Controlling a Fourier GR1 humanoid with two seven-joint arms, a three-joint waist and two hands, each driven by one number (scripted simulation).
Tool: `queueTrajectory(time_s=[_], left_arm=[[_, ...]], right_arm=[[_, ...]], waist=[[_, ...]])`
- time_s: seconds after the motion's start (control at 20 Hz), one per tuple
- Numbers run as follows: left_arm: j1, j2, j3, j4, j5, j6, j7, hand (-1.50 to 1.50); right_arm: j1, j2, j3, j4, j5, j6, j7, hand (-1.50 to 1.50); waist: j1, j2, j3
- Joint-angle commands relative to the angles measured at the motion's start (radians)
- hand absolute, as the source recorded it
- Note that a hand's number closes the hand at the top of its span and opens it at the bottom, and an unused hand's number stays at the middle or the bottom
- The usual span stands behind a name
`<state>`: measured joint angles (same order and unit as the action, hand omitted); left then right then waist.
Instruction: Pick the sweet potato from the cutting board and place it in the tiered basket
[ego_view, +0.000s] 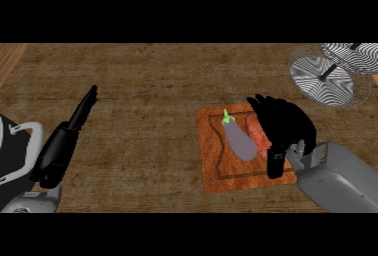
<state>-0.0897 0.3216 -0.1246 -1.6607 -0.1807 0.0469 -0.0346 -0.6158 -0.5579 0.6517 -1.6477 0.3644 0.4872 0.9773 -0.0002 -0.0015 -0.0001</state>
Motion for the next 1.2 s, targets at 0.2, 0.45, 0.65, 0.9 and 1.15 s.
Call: queueTrajectory(time_s=[0.2,0.45,0.65,0.9,1.15], left_arm=[[0.059,-0.022,0.039,0.048,-0.011,-0.020,-0.111,0.00],[0.017,-0.053,0.021,-0.041,-0.057,-0.017,0.023,0.00],[-0.012,-0.033,0.068,-0.010,-0.033,-0.081,0.001,0.00],[0.060,-0.039,0.082,-0.022,-0.048,-0.095,-0.070,0.00],[0.009,-0.082,0.083,-0.049,-0.069,-0.090,0.030,0.00]], right_arm=[[0.067,0.056,-0.084,0.035,0.100,0.057,0.003,-1.50],[0.114,0.127,-0.098,0.100,0.211,0.027,-0.055,-1.50],[0.118,0.155,-0.173,0.099,0.250,0.075,-0.087,-1.50],[0.129,0.235,-0.180,0.209,0.346,0.022,-0.162,-1.50],[0.180,0.253,-0.212,0.273,0.416,-0.006,-0.251,-1.50]], waist=[[0.003,0.001,0.000],[0.005,0.001,0.000],[0.002,0.001,0.000],[0.006,0.002,0.000],[0.004,0.001,0.000]])
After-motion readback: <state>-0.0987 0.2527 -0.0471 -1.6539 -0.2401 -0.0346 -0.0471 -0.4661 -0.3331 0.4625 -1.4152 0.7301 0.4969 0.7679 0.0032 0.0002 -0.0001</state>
